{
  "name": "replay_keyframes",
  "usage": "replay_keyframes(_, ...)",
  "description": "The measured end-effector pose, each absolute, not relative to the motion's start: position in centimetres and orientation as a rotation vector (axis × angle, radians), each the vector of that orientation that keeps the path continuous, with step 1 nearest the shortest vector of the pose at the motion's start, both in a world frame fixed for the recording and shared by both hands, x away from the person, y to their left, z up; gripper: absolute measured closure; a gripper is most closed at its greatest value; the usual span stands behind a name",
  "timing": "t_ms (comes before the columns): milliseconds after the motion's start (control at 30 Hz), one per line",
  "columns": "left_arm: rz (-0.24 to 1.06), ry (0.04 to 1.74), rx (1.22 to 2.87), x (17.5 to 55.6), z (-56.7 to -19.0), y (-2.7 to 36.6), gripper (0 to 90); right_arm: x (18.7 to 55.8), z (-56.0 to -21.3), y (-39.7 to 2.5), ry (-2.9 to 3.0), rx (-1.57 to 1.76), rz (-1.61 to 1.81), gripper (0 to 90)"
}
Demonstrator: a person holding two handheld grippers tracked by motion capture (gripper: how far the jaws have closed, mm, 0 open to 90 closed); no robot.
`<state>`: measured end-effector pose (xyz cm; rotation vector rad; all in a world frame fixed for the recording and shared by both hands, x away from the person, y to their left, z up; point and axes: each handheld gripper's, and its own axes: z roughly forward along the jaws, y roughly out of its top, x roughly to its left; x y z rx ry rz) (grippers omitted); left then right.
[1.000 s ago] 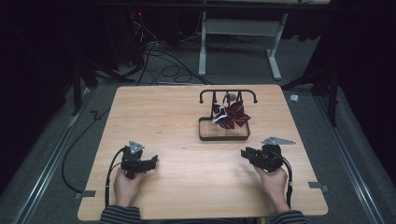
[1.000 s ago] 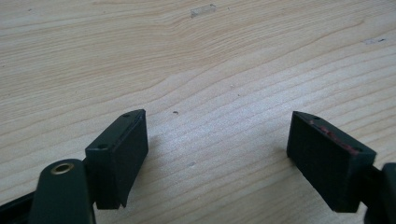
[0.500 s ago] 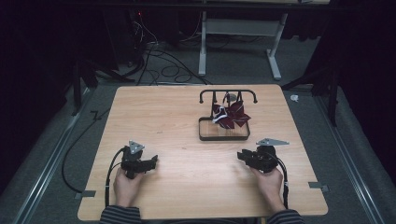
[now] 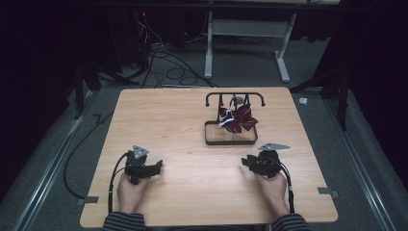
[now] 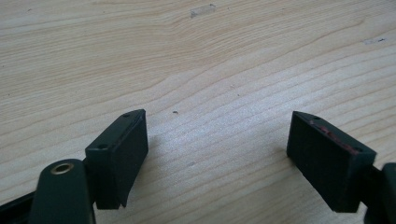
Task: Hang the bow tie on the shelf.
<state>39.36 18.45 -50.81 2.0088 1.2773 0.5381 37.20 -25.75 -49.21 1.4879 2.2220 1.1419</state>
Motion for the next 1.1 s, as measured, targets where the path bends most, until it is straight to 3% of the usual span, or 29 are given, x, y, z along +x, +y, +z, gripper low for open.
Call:
replay_keyframes(767, 0.539, 1.276, 2.009, 39.4, -50.8, 18.4, 21.0, 37.6, -50.2, -24.3, 2.14, 1.361, 0.915, 45.4)
replay_keyframes(1100, 0.538, 1.273, 2.009, 39.4, -50.8, 18.4, 21.0, 37.6, -50.2, -24.3, 2.139, 1.368, 0.92, 44.3)
